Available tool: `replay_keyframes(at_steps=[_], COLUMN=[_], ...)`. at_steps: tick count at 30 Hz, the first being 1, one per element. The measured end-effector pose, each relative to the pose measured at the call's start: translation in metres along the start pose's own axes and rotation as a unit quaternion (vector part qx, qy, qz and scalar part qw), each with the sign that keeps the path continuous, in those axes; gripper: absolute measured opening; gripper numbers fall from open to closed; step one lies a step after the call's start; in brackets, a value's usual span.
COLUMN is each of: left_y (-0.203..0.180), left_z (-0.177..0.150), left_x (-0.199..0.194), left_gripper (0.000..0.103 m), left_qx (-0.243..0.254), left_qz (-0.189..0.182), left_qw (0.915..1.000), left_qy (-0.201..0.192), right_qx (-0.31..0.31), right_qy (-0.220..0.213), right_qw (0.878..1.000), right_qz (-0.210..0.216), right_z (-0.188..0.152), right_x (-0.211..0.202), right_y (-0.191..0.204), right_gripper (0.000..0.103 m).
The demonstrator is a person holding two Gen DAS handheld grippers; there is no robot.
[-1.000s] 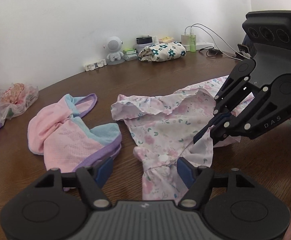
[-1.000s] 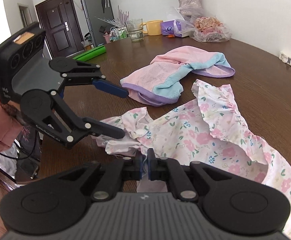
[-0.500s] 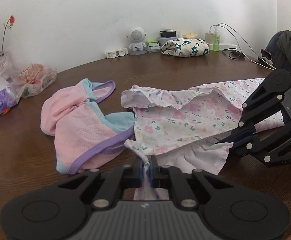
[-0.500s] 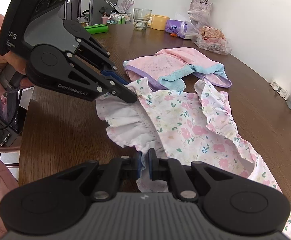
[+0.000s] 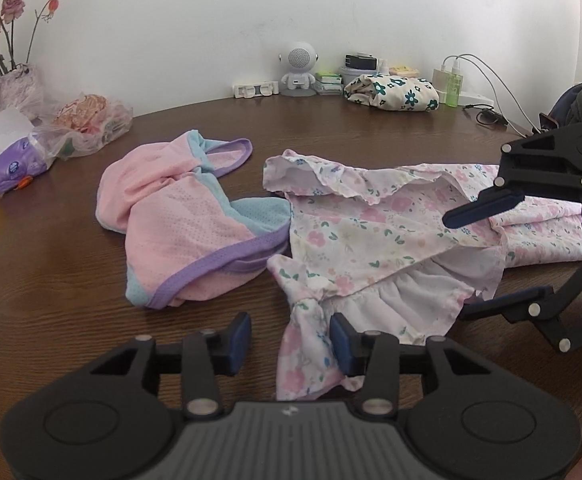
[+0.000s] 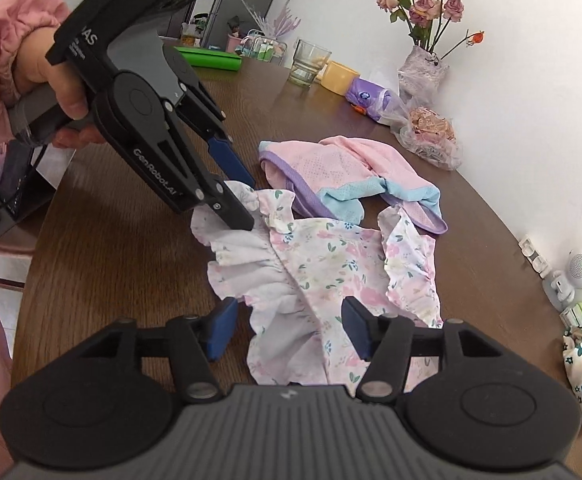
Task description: Fold clothes
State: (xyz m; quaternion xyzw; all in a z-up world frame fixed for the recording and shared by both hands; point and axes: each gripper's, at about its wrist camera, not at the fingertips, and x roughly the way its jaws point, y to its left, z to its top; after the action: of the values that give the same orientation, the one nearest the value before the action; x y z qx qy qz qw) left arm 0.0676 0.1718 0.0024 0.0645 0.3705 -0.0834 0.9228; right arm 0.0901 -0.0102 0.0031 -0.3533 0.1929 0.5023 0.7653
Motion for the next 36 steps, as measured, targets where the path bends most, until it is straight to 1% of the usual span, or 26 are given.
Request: replay_keyframes(at_steps=[2, 3, 4, 5, 8, 11, 12, 13, 14, 15, 16, 18, 20, 22, 23, 25, 27, 28, 30, 32, 33, 34, 36], left_y=[-0.002, -0.002, -0.002, -0.002, -0.002, 0.0, 0.001, 0.001, 0.001, 0.0, 0.0, 0.0, -0.001, -0.004, -0.005, -0.005, -0.005, -0.007, -0.019, -0.032, -0.038, -0.044, -0.053], left_z=[-0.002, -0.002, -0.001, 0.0, 0.011, 0.027, 0.032, 0.038, 0.043, 0.047, 0.05, 0.051, 0.048, 0.039, 0.034, 0.026, 0.016, 0.011, 0.003, -0.005, -0.008, -0.009, -0.006], left_x=[-0.003, -0.004, -0.005, -0.005, -0.01, -0.016, -0.018, -0.018, -0.019, -0.019, -0.019, -0.022, -0.03, -0.04, -0.045, -0.05, -0.054, -0.054, -0.052, -0.049, -0.048, -0.043, -0.028], left_gripper=[0.041, 0.038, 0.015, 0.003, 0.003, 0.003, 0.003, 0.003, 0.003, 0.003, 0.004, 0.015, 0.051, 0.061, 0.063, 0.064, 0.064, 0.062, 0.058, 0.052, 0.051, 0.049, 0.046], left_qx=[0.009, 0.013, 0.016, 0.02, 0.023, 0.023, 0.023, 0.026, 0.029, 0.029, 0.028, 0.024, 0.031, 0.05, 0.058, 0.065, 0.078, 0.087, 0.117, 0.146, 0.16, 0.167, 0.164], left_qz=[0.002, 0.002, -0.001, -0.005, -0.016, -0.022, -0.024, -0.02, -0.016, -0.014, -0.012, -0.015, -0.018, -0.017, -0.016, -0.021, -0.04, -0.052, -0.088, -0.124, -0.141, -0.147, -0.145], left_qw=[0.9999, 0.9999, 0.9998, 0.9997, 0.9996, 0.9993, 0.9991, 0.999, 0.9988, 0.9987, 0.9986, 0.9978, 0.9957, 0.9925, 0.9909, 0.9898, 0.9891, 0.9882, 0.9839, 0.9772, 0.9731, 0.9716, 0.9744], left_qy=[0.004, 0.005, 0.007, 0.01, -0.001, -0.019, -0.025, -0.03, -0.035, -0.039, -0.043, -0.06, -0.085, -0.111, -0.12, -0.125, -0.118, -0.114, -0.103, -0.092, -0.086, -0.079, -0.054], right_qx=[-0.011, -0.017, -0.023, -0.03, -0.045, -0.055, -0.049, -0.042, -0.024, -0.005, 0.013, 0.063, 0.124, 0.179, 0.213, 0.264, 0.303, 0.316, 0.343, 0.371, 0.384, 0.392, 0.402], right_qy=[0.007, 0.011, 0.015, 0.017, 0.017, 0.018, 0.021, 0.024, 0.03, 0.036, 0.042, 0.044, 0.046, 0.047, 0.048, 0.049, 0.047, 0.048, 0.046, 0.043, 0.042, 0.042, 0.04], right_qw=[1.0, 1.0, 1.0, 0.999, 0.999, 0.998, 0.997, 0.997, 0.997, 0.996, 0.994, 0.99, 0.981, 0.969, 0.961, 0.944, 0.928, 0.923, 0.912, 0.9, 0.893, 0.889, 0.885], right_qz=[0.001, 0.002, 0.002, 0.006, 0.016, 0.037, 0.047, 0.058, 0.071, 0.085, 0.098, 0.121, 0.143, 0.162, 0.171, 0.19, 0.21, 0.214, 0.22, 0.226, 0.229, 0.231, 0.231], right_z=[0.001, 0.001, 0.002, 0.003, 0.008, 0.013, 0.015, 0.016, 0.017, 0.018, 0.019, 0.017, 0.013, 0.009, 0.004, -0.003, -0.011, -0.014, -0.018, -0.022, -0.024, -0.026, -0.026], right_x=[0.006, 0.009, 0.013, 0.016, 0.022, 0.029, 0.031, 0.033, 0.036, 0.039, 0.041, 0.045, 0.049, 0.052, 0.054, 0.059, 0.062, 0.063, 0.064, 0.065, 0.066, 0.065, 0.066], right_y=[-0.002, -0.003, -0.004, -0.005, -0.007, -0.011, -0.014, -0.017, -0.022, -0.028, -0.033, -0.046, -0.061, -0.075, -0.084, -0.096, -0.106, -0.109, -0.115, -0.121, -0.124, -0.125, -0.127], right_gripper=[0.059, 0.059, 0.059, 0.059, 0.058, 0.052, 0.045, 0.035, 0.027, 0.012, 0.009, 0.007, 0.006, 0.006, 0.006, 0.006, 0.006, 0.006, 0.006, 0.006, 0.006, 0.006, 0.006])
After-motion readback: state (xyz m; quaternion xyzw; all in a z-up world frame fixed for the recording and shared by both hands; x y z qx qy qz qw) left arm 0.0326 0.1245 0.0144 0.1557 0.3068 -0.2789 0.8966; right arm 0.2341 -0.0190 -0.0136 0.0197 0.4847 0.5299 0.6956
